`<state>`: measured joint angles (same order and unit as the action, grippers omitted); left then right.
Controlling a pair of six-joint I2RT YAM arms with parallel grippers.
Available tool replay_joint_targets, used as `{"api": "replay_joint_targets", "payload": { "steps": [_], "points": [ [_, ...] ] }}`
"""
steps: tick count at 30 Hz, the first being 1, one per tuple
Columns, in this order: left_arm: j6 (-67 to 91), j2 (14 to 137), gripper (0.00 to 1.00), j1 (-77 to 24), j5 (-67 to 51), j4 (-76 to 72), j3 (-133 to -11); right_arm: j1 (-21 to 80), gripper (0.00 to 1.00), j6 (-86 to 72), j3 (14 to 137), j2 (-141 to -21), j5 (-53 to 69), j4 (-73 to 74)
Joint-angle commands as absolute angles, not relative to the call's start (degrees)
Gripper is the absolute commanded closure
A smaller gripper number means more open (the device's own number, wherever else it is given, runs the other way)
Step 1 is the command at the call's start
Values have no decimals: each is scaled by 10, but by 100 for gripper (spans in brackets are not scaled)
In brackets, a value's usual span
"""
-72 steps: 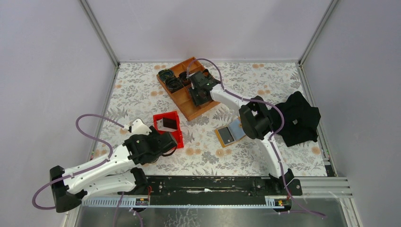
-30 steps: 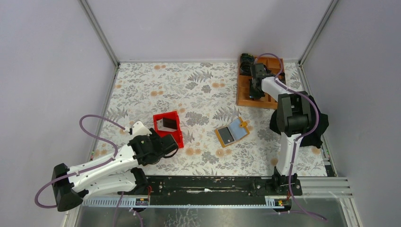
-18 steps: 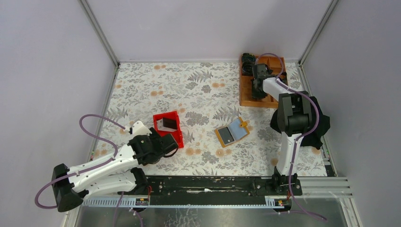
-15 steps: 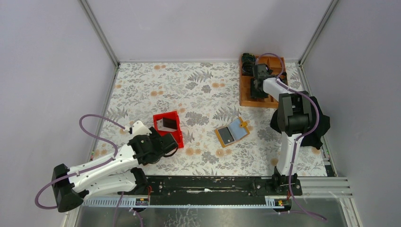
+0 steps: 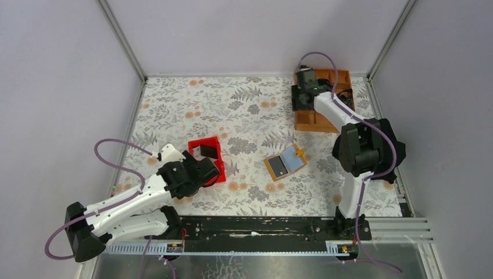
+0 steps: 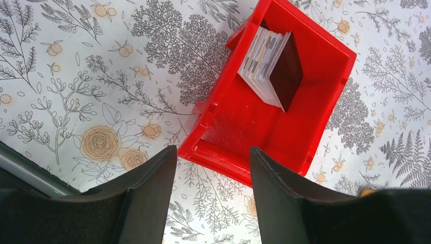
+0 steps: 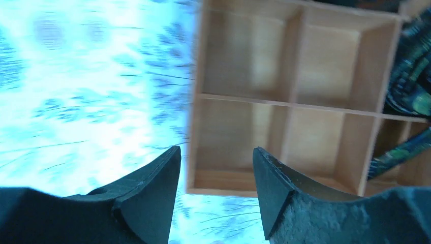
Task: Put the credit cards into the card holder
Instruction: Move the distractor to the center of the board, then move the storage box to the center of the board.
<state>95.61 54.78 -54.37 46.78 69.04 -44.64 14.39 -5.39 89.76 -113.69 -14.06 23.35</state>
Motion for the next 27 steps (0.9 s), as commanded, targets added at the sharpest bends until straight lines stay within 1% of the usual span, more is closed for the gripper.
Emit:
{"api": "replay_joint_targets", "payload": {
  "steps": [1,6,10,12,17,21,27],
  "points": [
    [968,544,39,-531,498,675,-438,217,38,-58,943,-1094,-145,258],
    [1013,538,46,-530,481,672,-396,277,39,-66,966,-1085,-144,268],
    [1096,514,54,-530,477,687,-359,308,40,-69,973,-1082,-133,273],
    [1144,495,60,-530,478,704,-346,323,42,-66,984,-1084,-126,281],
    [1225,464,71,-530,486,732,-321,375,43,-60,1038,-1107,-118,311],
    [1246,476,72,-530,493,733,-316,414,43,-64,1087,-1136,-111,335],
    [1277,533,73,-530,499,716,-318,458,43,-72,1132,-1166,-96,355]
  ]
}}
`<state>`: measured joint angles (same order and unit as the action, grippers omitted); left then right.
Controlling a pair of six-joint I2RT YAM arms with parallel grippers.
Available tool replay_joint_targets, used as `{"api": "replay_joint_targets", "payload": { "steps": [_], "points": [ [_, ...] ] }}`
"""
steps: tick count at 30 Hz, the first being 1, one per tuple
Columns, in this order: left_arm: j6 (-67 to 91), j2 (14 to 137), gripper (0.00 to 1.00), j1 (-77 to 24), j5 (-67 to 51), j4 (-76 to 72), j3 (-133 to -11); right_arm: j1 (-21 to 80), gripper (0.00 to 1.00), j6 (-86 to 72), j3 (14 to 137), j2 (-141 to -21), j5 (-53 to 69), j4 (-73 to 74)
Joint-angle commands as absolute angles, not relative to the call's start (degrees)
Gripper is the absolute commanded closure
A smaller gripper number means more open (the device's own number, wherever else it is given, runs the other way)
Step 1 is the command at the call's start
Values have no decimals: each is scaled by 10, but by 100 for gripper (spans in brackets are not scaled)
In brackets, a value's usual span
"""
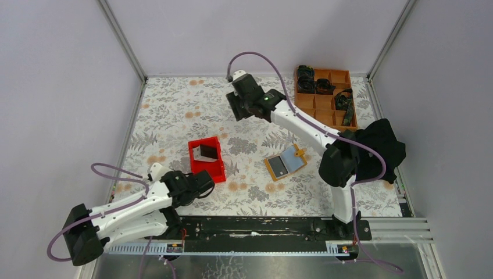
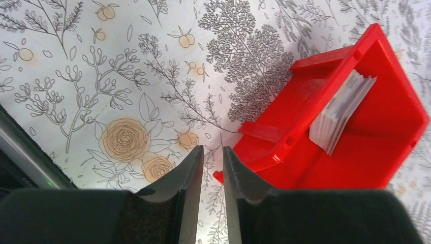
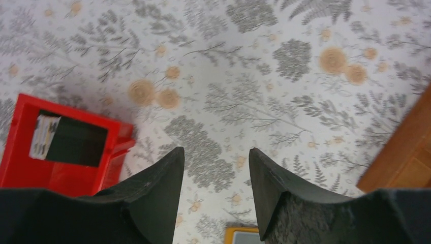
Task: Put the credit cards into the card holder
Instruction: Move the storage box to the center of the board.
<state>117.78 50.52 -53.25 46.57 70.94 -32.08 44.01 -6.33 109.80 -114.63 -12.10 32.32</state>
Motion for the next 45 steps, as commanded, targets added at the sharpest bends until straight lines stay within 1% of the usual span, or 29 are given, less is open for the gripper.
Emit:
{"api": "replay_joint_targets", "payload": {
  "steps": [1,4,7,9,13,16,18,27,42,45],
  "points": [
    [1279,540,73,-530,504,709,-319,460,44,-74,1135,-1168,-89,359],
    [1286,566,73,-520,524,693,-327,468,45,-77,1140,-1172,-78,365],
    [1257,584,72,-488,536,654,-333,474,45,-81,1144,-1174,-71,369],
    [1196,584,73,-455,532,595,-328,479,45,-82,1147,-1177,-69,373],
    [1068,572,71,-379,483,421,-287,486,45,-84,1152,-1184,-67,379],
    [990,562,71,-349,462,313,-259,488,45,-85,1153,-1189,-64,380],
    [958,562,71,-339,447,276,-251,487,45,-85,1152,-1192,-62,381],
    [917,569,71,-331,372,174,-210,496,46,-87,1157,-1194,-42,384],
    [846,595,67,-318,353,60,-193,537,46,-74,1183,-1223,30,372],
    [843,594,65,-308,351,61,-188,539,46,-69,1182,-1228,49,362]
  ]
}}
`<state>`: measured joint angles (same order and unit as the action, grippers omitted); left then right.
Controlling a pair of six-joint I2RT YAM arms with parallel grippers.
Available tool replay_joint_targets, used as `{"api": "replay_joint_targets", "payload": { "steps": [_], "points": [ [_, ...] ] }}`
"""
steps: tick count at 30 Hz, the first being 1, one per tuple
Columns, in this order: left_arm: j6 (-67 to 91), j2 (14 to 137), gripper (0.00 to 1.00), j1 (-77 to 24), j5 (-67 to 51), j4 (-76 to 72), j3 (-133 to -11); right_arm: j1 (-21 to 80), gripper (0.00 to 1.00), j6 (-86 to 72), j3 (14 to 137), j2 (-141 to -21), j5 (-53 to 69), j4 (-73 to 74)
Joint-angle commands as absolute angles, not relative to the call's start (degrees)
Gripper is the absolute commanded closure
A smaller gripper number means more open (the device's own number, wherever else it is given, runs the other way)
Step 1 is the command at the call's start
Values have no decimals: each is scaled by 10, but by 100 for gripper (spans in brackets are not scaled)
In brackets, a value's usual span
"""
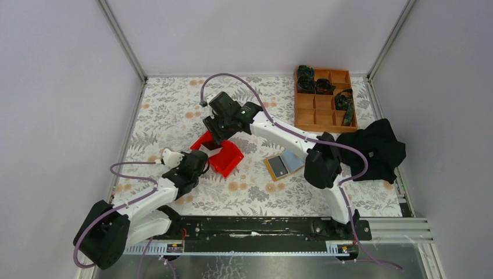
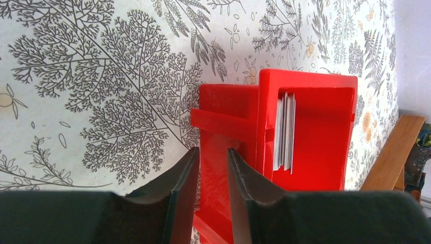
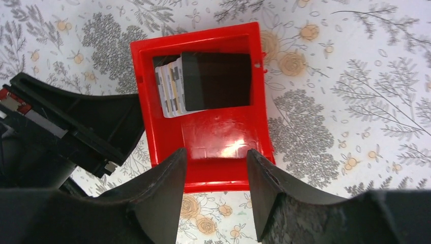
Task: Put the credit cards into the card holder
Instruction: Move the storage box to the center of the board.
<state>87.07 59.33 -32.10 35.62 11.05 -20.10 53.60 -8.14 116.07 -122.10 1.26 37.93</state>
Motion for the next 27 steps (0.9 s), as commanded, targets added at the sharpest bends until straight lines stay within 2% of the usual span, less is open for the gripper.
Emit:
{"api": "replay_joint_targets", "payload": {
  "steps": [1,12,27],
  "points": [
    [841,593,65,-305,351,61,-187,541,46,-67,1182,-1230,57,360],
    [818,589,64,-250,337,7,-173,542,47,-42,1205,-1277,105,345],
    [720,700,64,-190,202,-173,-200,532,45,-39,1267,-1348,81,326]
  ]
}}
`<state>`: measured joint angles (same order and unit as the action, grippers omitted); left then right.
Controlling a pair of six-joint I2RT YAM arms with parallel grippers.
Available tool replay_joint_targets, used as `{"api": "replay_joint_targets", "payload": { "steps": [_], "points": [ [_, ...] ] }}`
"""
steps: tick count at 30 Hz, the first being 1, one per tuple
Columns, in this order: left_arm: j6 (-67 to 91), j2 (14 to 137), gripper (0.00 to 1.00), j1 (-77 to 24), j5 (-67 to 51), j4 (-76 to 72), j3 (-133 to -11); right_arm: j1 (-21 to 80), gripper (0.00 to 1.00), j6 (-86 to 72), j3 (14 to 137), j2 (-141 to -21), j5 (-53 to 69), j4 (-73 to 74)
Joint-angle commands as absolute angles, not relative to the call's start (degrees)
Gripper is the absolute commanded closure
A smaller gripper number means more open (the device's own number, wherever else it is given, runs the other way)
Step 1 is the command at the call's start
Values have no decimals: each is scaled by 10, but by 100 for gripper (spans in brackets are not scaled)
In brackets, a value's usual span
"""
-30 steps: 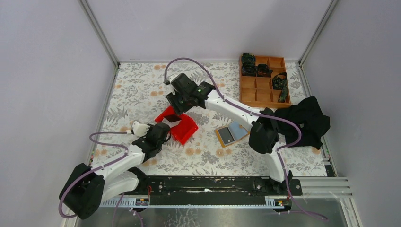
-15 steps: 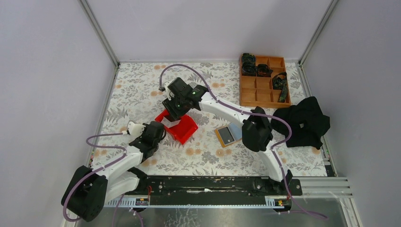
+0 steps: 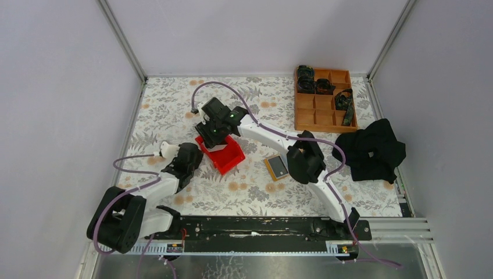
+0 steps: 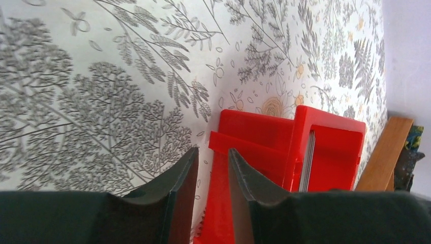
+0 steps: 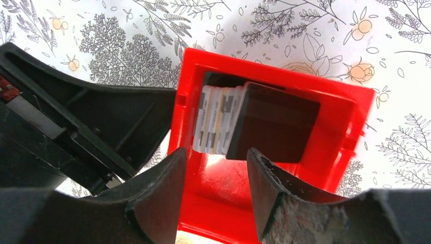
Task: Put the credit cards into the card holder
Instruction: Move the storage box to the center of the board.
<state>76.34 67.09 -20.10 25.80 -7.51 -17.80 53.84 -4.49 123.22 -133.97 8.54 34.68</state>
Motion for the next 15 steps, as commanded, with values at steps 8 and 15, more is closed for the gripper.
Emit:
{"api": "replay_joint_targets", "payload": {
  "steps": [8,15],
  "points": [
    [699,749,65,-186,146,-224,-222,506,45,-51,1283,-1368,69,323],
    [684,740,65,-186,134,-208,-231,491,44,-53,1288,-1382,64,322]
  ]
}}
